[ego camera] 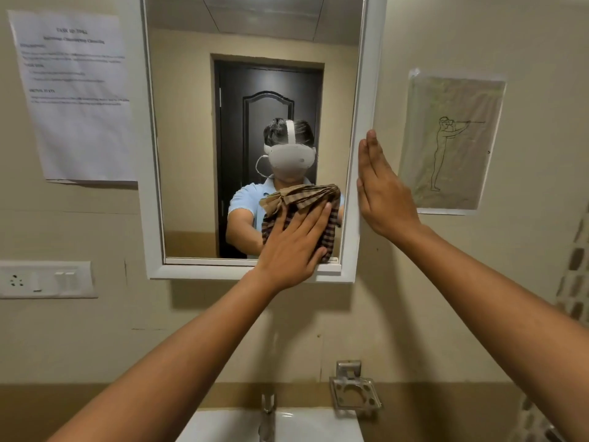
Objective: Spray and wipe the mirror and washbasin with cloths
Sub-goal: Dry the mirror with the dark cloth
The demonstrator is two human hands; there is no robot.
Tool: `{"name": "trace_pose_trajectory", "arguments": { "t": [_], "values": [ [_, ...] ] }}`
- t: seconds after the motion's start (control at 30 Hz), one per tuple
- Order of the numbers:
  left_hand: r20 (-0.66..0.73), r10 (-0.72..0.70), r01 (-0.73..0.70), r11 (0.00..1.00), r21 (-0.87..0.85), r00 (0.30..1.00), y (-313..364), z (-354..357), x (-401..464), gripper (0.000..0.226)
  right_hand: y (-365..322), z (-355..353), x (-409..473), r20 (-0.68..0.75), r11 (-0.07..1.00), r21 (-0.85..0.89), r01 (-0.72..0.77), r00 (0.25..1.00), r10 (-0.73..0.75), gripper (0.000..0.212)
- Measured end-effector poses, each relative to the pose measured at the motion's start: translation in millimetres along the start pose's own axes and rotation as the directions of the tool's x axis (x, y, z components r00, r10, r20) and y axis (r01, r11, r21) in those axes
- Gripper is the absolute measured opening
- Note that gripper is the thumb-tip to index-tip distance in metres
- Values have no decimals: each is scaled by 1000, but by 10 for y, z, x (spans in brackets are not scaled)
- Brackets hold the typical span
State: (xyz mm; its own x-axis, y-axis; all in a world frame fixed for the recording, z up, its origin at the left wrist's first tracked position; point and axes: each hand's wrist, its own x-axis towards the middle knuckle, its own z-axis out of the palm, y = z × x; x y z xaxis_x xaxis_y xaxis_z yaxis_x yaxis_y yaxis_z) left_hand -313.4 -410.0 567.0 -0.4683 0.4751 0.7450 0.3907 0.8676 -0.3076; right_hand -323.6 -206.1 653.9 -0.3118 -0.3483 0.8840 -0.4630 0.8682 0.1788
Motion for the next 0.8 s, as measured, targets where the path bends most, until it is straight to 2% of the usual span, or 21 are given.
{"name": "trace_pose_trajectory", "arguments": {
  "t": [0.17, 0.43, 0.8],
  "values": [
    [54, 50, -49, 999, -20, 997, 223, 23, 242, 79, 43, -2, -40, 26, 1000, 16, 5, 1000, -5, 70],
    [75, 113, -111, 993, -31, 991, 55, 42, 128, 81, 39, 10, -77, 14, 1000, 16, 10, 1000, -11, 67],
    [13, -79, 79, 997, -1, 997, -702, -81, -556, 76, -50, 68, -120, -1, 999, 15, -45, 999, 45, 69]
  ]
}}
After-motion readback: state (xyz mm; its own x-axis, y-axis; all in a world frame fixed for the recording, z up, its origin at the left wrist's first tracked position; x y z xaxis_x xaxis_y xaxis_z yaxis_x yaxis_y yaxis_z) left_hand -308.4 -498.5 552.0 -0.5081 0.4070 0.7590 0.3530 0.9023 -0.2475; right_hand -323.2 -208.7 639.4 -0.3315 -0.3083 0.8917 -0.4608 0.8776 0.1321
